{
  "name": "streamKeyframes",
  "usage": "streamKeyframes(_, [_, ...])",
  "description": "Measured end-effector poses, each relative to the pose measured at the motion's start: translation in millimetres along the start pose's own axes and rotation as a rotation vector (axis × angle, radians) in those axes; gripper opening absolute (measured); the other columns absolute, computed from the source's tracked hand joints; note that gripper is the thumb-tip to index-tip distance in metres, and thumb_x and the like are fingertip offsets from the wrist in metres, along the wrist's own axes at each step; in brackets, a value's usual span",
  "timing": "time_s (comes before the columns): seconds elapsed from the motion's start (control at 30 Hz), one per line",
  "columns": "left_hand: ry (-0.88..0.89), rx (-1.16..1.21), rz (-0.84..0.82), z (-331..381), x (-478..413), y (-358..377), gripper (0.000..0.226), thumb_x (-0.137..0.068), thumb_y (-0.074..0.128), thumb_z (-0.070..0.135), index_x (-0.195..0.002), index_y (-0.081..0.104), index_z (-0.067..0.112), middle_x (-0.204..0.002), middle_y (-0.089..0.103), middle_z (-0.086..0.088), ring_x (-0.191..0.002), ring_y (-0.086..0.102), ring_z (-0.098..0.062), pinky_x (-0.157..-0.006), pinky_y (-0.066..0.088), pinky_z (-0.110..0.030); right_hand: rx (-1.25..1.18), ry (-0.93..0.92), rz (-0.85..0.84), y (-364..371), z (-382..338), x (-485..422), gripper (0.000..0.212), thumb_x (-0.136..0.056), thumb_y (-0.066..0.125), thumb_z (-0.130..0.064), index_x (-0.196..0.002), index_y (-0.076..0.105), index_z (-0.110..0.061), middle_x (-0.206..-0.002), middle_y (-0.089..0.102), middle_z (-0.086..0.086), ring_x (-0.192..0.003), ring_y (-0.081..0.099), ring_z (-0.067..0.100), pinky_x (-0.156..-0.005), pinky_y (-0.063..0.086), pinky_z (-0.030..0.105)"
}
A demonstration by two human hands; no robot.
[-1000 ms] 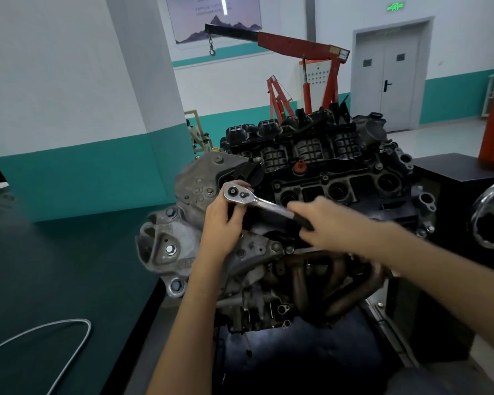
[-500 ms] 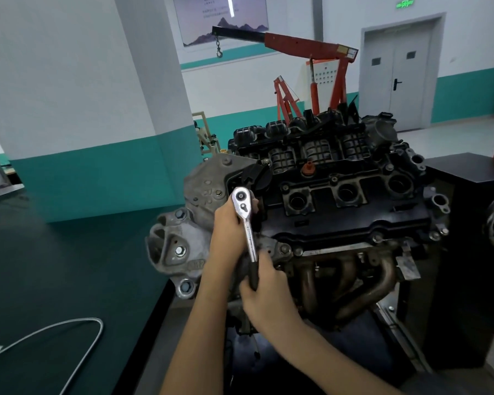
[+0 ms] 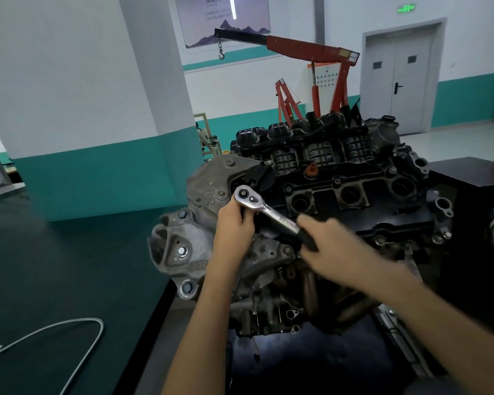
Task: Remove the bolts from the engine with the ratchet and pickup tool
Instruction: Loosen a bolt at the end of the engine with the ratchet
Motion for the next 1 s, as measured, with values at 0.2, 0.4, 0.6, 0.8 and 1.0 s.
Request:
streamKeyframes(0.2, [-0.025, 0.041, -0.039, -3, 1, 5, 0.014, -0.088, 0.053, 0.024, -0.073, 0.054, 0.027, -0.073, 0.064, -0.004, -0.073, 0.063, -0.022, -0.069, 0.050, -0.036, -0.544, 0.162, 0.102, 81, -48, 24, 0.023, -0.085, 0.054, -0.013, -0.103, 0.042, -0.018, -0.069, 0.052, 0.001, -0.057, 0.052, 0.018, -0.053, 0.042, 0.028])
streamKeyframes(0.4, [0.156, 0.171, -0.129, 22, 3, 1, 0.017, -0.091, 0.051, 0.004, -0.096, 0.062, 0.016, -0.094, 0.068, 0.006, -0.088, 0.063, -0.011, -0.079, 0.048, -0.022, -0.193, -0.024, -0.115, 30, -8, 6, 0.023, -0.082, 0.056, -0.013, -0.090, 0.040, -0.027, -0.071, 0.047, 0.001, -0.058, 0.050, 0.017, -0.050, 0.035, 0.018])
streamKeyframes(0.6, [0.014, 0.143, -0.162, 4, 1, 10, 0.018, -0.100, 0.049, 0.019, -0.090, 0.063, 0.017, -0.081, 0.068, -0.002, -0.073, 0.060, -0.016, -0.068, 0.046, -0.019, 0.355, -0.176, -0.071, -44, 9, -40, 0.024, -0.086, 0.056, -0.020, -0.108, 0.048, -0.025, -0.063, 0.035, -0.011, -0.064, 0.053, 0.024, -0.057, 0.033, 0.028])
streamKeyframes(0.8, [-0.102, 0.092, -0.076, -9, -2, 8, 0.013, -0.087, 0.049, 0.022, -0.078, 0.056, 0.026, -0.075, 0.064, 0.000, -0.069, 0.057, -0.011, -0.066, 0.046, -0.023, -0.218, 0.126, -0.029, 38, -19, 11, 0.018, -0.083, 0.055, -0.018, -0.088, 0.038, -0.024, -0.074, 0.053, 0.003, -0.077, 0.061, 0.033, -0.063, 0.051, 0.040])
streamKeyframes(1.0, [-0.032, 0.128, -0.092, -1, 1, 6, 0.024, -0.090, 0.053, 0.014, -0.074, 0.057, 0.033, -0.078, 0.067, 0.009, -0.076, 0.061, -0.003, -0.071, 0.045, -0.023, -0.531, 0.148, 0.024, 69, -39, 18, 0.022, -0.082, 0.053, -0.008, -0.101, 0.048, -0.015, -0.072, 0.058, 0.005, -0.061, 0.058, 0.020, -0.059, 0.053, 0.034])
Point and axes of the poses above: each hand's wrist, its own x-axis away from the middle knuckle, its own y-axis out of the palm, z = x × y, the point moved 10 cm from there along -x, towards the middle knuckle
